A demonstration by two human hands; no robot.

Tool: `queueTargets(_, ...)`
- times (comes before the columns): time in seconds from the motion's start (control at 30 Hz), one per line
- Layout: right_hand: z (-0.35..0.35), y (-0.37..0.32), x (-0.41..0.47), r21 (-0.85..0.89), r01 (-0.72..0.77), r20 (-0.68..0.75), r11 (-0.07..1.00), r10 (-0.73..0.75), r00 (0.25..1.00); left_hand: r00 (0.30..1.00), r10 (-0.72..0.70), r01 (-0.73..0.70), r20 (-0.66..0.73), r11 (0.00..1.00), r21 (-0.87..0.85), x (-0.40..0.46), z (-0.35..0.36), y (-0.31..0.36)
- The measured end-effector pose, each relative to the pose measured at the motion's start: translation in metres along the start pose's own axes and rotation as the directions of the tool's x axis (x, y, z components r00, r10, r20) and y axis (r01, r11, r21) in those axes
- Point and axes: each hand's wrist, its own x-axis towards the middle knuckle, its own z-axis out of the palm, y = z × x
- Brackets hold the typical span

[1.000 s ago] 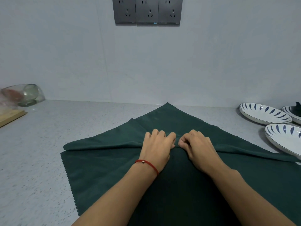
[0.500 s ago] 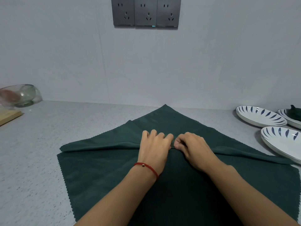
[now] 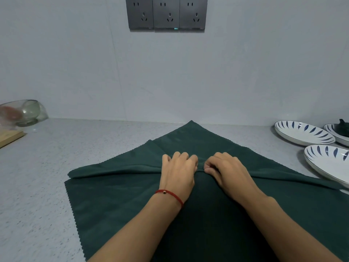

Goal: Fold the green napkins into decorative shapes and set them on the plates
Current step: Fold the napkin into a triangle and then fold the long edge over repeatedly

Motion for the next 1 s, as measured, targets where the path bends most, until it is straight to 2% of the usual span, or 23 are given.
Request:
queueTargets(0.1,0.000,-0.004,0.006,0.002,-0.072,0.061,0.997,0.071,0.996,0.998,0.034,-0.032,-0.043,0.999,0.036,-0.005,0.004,-0.003)
queueTargets(0.2,0.002,-0.005,0.007,-0.021,-0.122,0.062,0.992,0.123,0.990,0.998,0.024,-0.022,-0.059,0.999,0.029,-0.002,0.006,-0.003)
queueTargets(0.37,0.001,-0.006,-0.001,-0.075,-0.017,-0.043,0.997,0.013,0.999,1.000,0.017,-0.017,-0.011,1.000,0.013,0.001,0.008,0.004)
queueTargets(0.5,-0.001,-0.007,0.002,-0.046,-0.030,0.036,0.998,0.032,0.999,0.999,0.020,-0.020,0.038,1.000,0.013,0.007,0.003,0.003)
queueTargets(0.57,-0.002,-0.007,0.008,-0.022,-0.076,0.086,0.997,0.077,0.993,0.993,-0.028,0.034,0.112,0.998,-0.045,0.012,-0.001,0.000)
queueTargets(0.73,-0.006,-0.007,0.021,0.036,-0.204,0.218,0.978,0.192,0.957,0.992,-0.002,0.029,0.130,0.979,-0.202,0.008,0.004,-0.009)
queueTargets(0.87,0.003,-0.005,0.015,0.007,-0.177,0.172,0.984,0.173,0.970,0.987,0.007,0.021,0.160,0.985,-0.169,0.006,0.004,-0.012)
queueTargets(1.0,0.000,-0.006,0.009,0.049,-0.114,0.067,0.992,0.111,0.992,0.977,-0.072,0.103,0.200,0.983,-0.150,0.011,0.000,-0.005)
